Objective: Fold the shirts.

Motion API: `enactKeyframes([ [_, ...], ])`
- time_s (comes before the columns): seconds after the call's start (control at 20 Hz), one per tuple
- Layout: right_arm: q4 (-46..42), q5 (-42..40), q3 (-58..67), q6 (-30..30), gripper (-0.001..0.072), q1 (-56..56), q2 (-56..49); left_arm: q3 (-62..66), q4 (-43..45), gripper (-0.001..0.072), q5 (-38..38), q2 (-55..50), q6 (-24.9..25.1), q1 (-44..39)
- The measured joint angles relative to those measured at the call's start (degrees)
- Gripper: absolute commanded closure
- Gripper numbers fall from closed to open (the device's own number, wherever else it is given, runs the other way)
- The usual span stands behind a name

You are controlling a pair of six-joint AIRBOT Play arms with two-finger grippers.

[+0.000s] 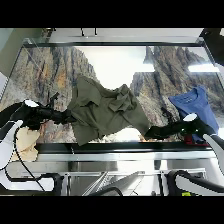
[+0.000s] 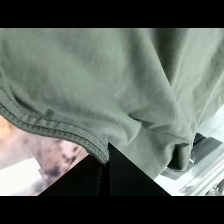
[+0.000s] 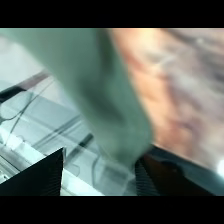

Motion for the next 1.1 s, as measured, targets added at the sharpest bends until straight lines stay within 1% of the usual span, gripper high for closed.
enactKeyframes([
  [0.05,0.1,-2.5,-0.1,0.0,0.0594,1.5,-0.3,0.1,0.0,0.0692,-0.4,0.0,0.0,0.0],
  [0.1,0.4,-3.9,0.1,0.0,0.0609,2.5,-0.5,0.1,0.0,0.0692,-0.7,0.0,0.0,0.0],
  [0.15,0.4,-5.2,0.5,0.0,0.0661,3.4,-0.5,0.1,0.0,0.0692,-1.2,0.0,0.0,0.0],
  [0.2,0.3,-6.3,1.2,-0.2,0.0695,3.9,-0.3,0.1,-0.2,0.0692,-1.9,0.0,0.0,0.0],
  [0.25,-0.2,-7.1,2.1,-0.2,0.0695,4.2,0.2,0.1,-0.2,0.0692,-2.1,0.1,0.0,0.0],
  [0.35,1.2,-5.6,4.7,-0.2,0.0695,4.7,2.4,0.1,-0.2,0.0693,-3.1,1.5,0.0,0.0],
  [0.55,3.8,-2.8,13.5,0.2,0.0696,5.1,10.0,1.6,-1.4,0.0693,-6.0,8.9,0.0,0.7],
  [0.65,4.5,-2.3,20.0,0.7,0.0696,4.7,14.0,4.8,-4.4,0.0693,-9.8,14.0,0.0,1.8],
  [0.75,5.1,-2.7,27.8,1.1,0.0695,3.3,17.9,10.4,-10.0,0.0693,-13.6,20.0,0.0,3.8],
  [0.95,4.7,-9.6,42.2,1.5,0.0695,-1.6,25.6,25.6,-21.5,0.0693,-16.6,32.0,-0.1,11.0],
  [1.1,4.4,-16.0,48.5,2.7,0.0695,-5.5,31.1,37.0,-23.8,0.0693,-15.7,39.7,-2.5,18.9],
])
